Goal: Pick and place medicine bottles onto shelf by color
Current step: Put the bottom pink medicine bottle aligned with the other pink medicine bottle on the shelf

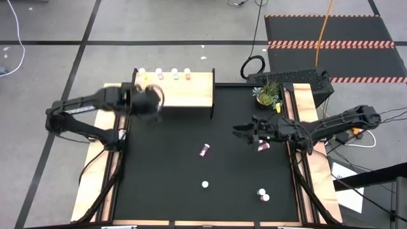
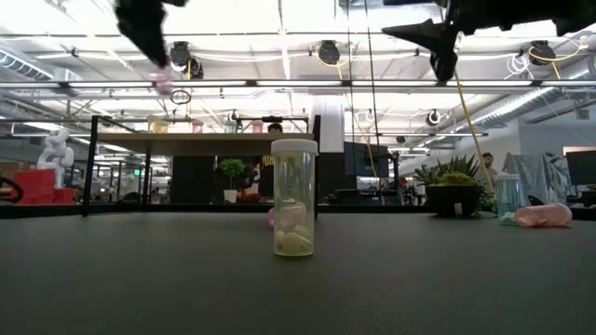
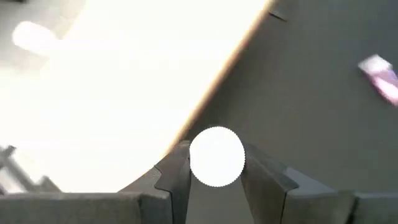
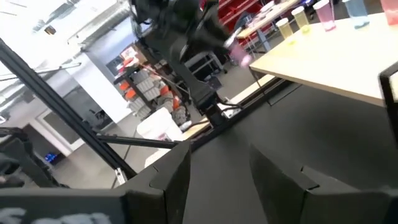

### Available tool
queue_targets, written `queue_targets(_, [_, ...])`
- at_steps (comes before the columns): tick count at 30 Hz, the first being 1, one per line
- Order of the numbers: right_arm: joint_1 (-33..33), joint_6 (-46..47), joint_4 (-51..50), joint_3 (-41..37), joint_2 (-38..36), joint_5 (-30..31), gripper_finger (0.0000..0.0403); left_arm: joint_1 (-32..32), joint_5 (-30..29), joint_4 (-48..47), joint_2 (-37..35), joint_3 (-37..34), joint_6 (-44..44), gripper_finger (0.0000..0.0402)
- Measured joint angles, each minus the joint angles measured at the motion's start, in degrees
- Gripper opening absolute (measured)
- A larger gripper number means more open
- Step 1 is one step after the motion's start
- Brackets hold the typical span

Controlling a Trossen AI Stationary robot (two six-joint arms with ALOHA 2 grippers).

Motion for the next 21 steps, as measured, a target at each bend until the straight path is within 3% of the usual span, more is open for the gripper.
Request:
queue_targets(5, [-5.02,-0.56,-0.75,0.0,0.0,-5.79,0.0155,15.04,2.1,8.81,2.91,1.78,11.19,0.0124])
queue_targets(10, [-9.76,-0.65,-2.24,0.0,0.0,-10.36,0.0155,25.16,6.86,13.88,7.77,1.73,16.96,0.0124])
queue_targets(15, [-12.75,-0.63,-2.95,0.0,0.0,-13.89,0.0155,31.27,9.04,14.64,12.39,1.69,19.76,0.0124])
queue_targets(21, [-14.84,-0.63,-4.35,0.0,0.0,-16.34,0.0155,33.95,11.01,16.67,14.68,1.67,20.74,0.0124])
